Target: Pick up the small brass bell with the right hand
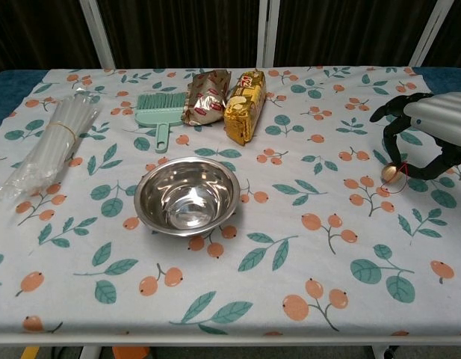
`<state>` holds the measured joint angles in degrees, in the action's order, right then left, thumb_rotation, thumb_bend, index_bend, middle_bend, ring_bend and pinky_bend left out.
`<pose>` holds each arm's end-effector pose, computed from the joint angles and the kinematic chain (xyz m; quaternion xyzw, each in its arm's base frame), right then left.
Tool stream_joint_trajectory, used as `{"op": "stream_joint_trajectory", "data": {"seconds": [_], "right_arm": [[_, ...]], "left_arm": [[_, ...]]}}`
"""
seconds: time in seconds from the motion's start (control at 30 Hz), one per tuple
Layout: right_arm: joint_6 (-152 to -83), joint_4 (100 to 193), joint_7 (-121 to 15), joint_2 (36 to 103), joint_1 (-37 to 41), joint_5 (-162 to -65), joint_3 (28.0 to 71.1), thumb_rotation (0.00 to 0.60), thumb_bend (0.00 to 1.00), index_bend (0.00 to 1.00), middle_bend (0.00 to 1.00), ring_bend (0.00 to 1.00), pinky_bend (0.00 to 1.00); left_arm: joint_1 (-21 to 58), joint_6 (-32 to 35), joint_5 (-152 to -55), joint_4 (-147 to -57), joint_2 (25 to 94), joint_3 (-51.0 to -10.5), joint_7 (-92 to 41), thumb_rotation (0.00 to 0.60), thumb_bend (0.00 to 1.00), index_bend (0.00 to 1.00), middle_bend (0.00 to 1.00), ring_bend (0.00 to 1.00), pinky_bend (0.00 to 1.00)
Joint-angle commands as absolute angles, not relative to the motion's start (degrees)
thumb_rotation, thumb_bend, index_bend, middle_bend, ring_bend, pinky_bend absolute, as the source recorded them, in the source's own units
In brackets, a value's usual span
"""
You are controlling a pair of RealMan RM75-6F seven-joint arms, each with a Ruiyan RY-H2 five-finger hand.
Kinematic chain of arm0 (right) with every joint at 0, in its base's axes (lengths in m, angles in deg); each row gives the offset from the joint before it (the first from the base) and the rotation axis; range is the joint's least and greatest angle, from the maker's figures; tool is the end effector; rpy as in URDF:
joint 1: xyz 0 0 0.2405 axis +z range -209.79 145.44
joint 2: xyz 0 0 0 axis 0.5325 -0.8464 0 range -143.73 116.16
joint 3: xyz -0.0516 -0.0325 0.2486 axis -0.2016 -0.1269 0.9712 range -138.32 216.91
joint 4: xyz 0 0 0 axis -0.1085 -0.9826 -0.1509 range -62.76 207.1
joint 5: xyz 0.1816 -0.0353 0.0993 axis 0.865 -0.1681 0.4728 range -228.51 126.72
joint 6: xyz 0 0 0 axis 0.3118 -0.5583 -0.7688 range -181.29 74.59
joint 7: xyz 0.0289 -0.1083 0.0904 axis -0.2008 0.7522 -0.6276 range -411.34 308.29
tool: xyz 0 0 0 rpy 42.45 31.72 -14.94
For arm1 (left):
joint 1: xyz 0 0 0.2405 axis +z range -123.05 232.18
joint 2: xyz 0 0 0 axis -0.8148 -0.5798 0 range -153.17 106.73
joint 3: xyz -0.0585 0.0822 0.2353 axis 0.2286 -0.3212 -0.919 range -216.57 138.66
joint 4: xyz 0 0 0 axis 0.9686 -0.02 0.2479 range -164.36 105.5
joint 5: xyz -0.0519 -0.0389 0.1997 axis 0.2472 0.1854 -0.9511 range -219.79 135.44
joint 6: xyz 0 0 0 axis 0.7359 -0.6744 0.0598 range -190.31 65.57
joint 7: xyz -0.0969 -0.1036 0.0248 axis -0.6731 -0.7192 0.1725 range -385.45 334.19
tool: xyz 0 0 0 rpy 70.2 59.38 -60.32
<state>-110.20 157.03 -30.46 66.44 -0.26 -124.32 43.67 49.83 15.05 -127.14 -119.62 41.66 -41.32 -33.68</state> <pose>-0.2316 -0.3056 0.0233 0.7715 -0.3276 0.2863 0.4642 -0.3350 0.1582 0.1306 -0.5983 -0.4906 -0.3462 0.5305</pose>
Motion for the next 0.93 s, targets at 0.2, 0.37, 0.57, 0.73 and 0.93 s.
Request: {"op": "stream_joint_trajectory", "data": {"seconds": [0.2,0.37,0.57,0.73,0.93], "right_arm": [[-109.1,157.8,-30.1,65.6,-0.1,-123.0,43.4,0.6,0.3,0.43,0.05,0.0,0.0],[-108.9,159.5,-30.7,64.0,-0.4,-122.4,43.2,0.6,0.2,0.09,0.0,0.0,0.0],[-116.3,163.4,-33.2,59.9,-4.4,-126.4,42.1,0.6,0.12,0.0,0.0,0.0,0.0],[-130.0,164.2,-39.6,55.8,-14.1,-131.8,38.2,0.6,0.12,0.0,0.0,0.0,0.0],[-141.6,154.2,-52.6,57.9,-23.9,-135.1,35.5,0.6,0.13,0.0,0.0,0.0,0.0]], "left_arm": [[49.9,15.5,-127.3,-119.6,41.6,-41.3,-33.5,0.6,0.01,0.1,0.07,0.04,0.12],[49.9,15.6,-127.3,-119.8,41.6,-41.1,-33.3,0.6,0.01,0.1,0.07,0.04,0.12],[50.0,17.1,-128.1,-120.8,41.3,-40.6,-32.2,0.6,0.01,0.1,0.07,0.04,0.12],[50.2,19.2,-129.0,-121.8,40.7,-40.0,-31.0,0.6,0.01,0.1,0.07,0.04,0.12],[50.6,21.8,-129.0,-120.1,41.7,-38.7,-28.5,0.6,0.01,0.1,0.07,0.04,0.12]]}}
